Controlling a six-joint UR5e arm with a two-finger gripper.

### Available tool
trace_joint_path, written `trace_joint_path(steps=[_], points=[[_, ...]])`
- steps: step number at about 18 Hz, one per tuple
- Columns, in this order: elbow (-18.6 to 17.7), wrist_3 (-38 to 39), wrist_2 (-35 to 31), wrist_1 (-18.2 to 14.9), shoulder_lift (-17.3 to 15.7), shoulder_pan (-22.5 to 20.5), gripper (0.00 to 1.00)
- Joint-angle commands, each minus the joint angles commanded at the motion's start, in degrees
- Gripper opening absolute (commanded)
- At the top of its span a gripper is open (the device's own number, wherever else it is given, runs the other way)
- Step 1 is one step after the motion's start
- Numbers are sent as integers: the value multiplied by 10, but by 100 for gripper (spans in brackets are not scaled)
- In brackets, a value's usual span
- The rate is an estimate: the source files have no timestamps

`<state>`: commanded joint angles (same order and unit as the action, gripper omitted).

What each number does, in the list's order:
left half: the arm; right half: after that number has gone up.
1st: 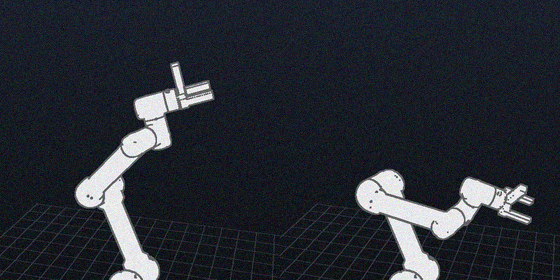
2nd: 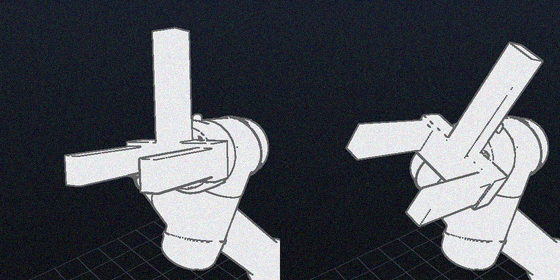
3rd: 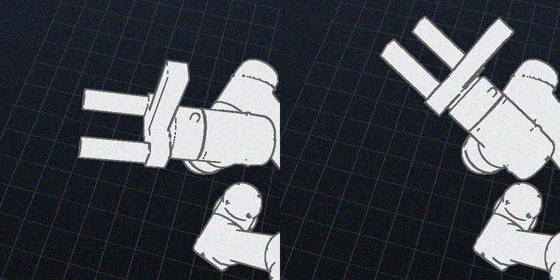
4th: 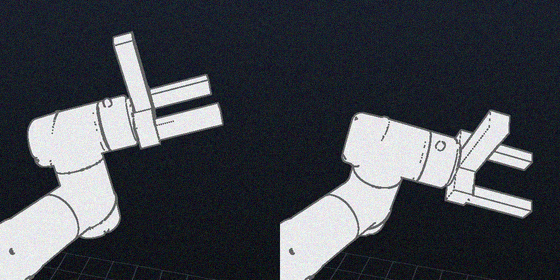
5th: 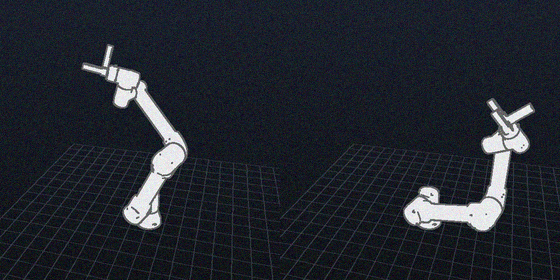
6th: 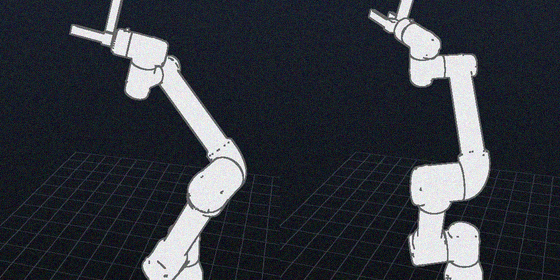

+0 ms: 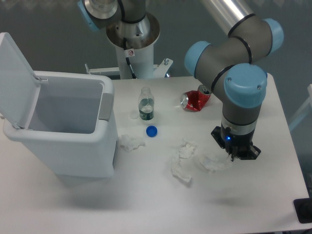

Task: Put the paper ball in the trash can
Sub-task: 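Lower the gripper onto the crumpled white paper and close it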

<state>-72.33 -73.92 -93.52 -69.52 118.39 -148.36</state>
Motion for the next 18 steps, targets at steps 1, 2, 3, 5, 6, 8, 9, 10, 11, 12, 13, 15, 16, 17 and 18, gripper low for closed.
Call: trace_joint_path(steps=[1, 2, 3, 5, 6, 8, 9, 10, 11, 12, 13, 15, 16, 17, 18], points=[[0, 0, 1, 0, 0, 0, 0], [0, 0, 0, -2, -1, 0, 0], [0, 1, -1, -2, -2, 1, 0], [3, 7, -2, -2, -10, 2, 0], [4, 13, 3, -3, -16, 2, 0], [2, 45, 17, -4, -28, 6, 0], [0, 50, 37, -3, -39, 7, 0], [-3, 53, 66, -3, -50, 8, 0], [-9, 63, 101, -2, -61, 8, 0], [-13, 76, 125, -2, -75, 8, 0], [-20, 87, 140, -2, -87, 8, 0], [-31, 105, 159, -1, -111, 11, 0], [-38, 116, 175, -1, -126, 15, 0], [-45, 127, 193, 0, -141, 18, 0], [-50, 134, 210, 0, -155, 22, 0]])
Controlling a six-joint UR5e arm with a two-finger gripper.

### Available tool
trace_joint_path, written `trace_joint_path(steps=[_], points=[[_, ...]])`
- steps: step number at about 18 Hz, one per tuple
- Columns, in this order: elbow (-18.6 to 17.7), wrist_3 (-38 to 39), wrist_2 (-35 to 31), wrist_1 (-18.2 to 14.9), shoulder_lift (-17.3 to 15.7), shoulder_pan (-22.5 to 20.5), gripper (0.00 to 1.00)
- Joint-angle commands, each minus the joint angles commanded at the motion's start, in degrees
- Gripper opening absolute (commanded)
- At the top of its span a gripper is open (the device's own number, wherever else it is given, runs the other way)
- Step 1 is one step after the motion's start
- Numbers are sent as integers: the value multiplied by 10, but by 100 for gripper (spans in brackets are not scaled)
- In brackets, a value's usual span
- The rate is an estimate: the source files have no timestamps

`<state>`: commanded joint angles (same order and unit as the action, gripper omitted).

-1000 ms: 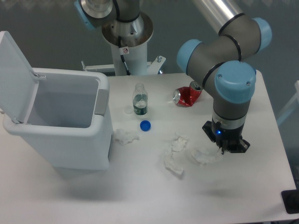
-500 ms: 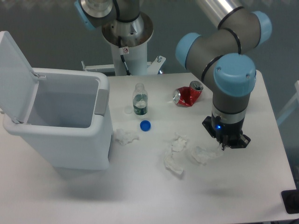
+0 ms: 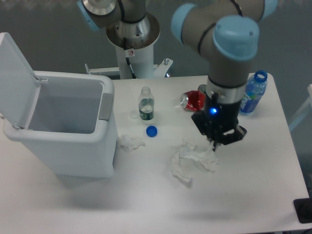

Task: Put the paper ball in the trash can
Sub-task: 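Lower the gripper onto the crumpled white paper and close it, then carry the held paper over the open white trash can, then open the gripper to drop the paper and lift away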

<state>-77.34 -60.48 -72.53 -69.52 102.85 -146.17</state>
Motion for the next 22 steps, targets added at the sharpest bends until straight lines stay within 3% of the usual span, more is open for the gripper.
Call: trace_joint_path(steps=[3, 9, 14, 17, 19, 21, 22], points=[[-20, 11, 23, 0, -42, 27, 0], [-56, 32, 17, -4, -81, 116, 1], [-89, 48, 13, -18, -117, 170, 12], [-94, 48, 13, -24, -121, 185, 37], [-98, 49, 15, -23, -122, 190, 58], [-101, 50, 14, -19, -123, 193, 99], [-102, 50, 14, -20, -122, 193, 100]])
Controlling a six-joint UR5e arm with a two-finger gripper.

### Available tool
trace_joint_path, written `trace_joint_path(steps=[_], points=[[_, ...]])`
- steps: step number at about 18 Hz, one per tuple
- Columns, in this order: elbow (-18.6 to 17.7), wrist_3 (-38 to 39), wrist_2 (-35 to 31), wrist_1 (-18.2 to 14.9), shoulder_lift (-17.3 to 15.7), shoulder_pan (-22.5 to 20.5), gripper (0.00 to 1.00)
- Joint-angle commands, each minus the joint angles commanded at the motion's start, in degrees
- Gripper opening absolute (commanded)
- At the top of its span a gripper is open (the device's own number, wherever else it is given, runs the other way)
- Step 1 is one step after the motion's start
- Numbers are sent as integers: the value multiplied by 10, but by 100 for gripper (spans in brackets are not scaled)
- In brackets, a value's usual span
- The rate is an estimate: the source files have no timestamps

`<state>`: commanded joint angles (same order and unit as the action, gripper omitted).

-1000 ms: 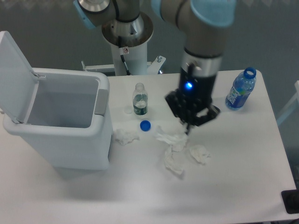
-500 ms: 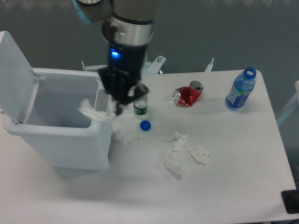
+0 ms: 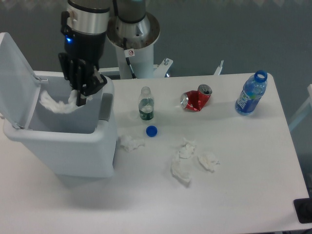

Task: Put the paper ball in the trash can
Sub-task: 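Open the gripper to drop the paper and lift away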

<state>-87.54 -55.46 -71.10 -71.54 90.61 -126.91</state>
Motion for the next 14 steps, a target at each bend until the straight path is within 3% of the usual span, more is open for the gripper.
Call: trace_joint_path(steps=[5, 7, 9, 12, 14], points=[[-2, 54, 4, 6, 5, -3, 100], [4, 89, -31, 31, 8, -15, 100], [1, 91, -87, 47, 7, -37, 100], [2, 61, -90, 47, 8, -104, 100], [6, 32, -91, 47, 27, -147, 100]])
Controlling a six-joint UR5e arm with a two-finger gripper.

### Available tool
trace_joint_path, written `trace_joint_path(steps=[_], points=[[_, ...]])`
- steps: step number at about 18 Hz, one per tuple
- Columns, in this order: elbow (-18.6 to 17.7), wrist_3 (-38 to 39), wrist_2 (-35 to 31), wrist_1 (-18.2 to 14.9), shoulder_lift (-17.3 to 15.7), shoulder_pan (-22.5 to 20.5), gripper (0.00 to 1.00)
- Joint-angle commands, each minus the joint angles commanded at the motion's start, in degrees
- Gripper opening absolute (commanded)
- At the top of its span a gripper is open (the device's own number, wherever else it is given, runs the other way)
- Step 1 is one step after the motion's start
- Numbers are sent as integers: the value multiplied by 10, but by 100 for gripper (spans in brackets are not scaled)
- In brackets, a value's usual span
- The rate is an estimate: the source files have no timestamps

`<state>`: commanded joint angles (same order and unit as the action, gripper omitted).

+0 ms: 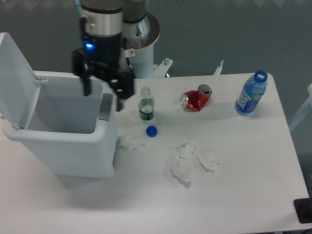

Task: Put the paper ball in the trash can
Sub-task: 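Open the gripper to drop the paper and lift away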

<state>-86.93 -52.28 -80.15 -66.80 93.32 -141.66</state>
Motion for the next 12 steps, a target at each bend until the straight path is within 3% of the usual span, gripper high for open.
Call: trace_joint_path(steps=[3, 6, 8, 12], points=[[7, -20, -1, -2, 30, -54, 100], [17, -101, -18, -7, 78, -94, 100], [19, -145, -34, -7, 109, -106, 100], [14, -156, -62, -7, 148, -110, 100]])
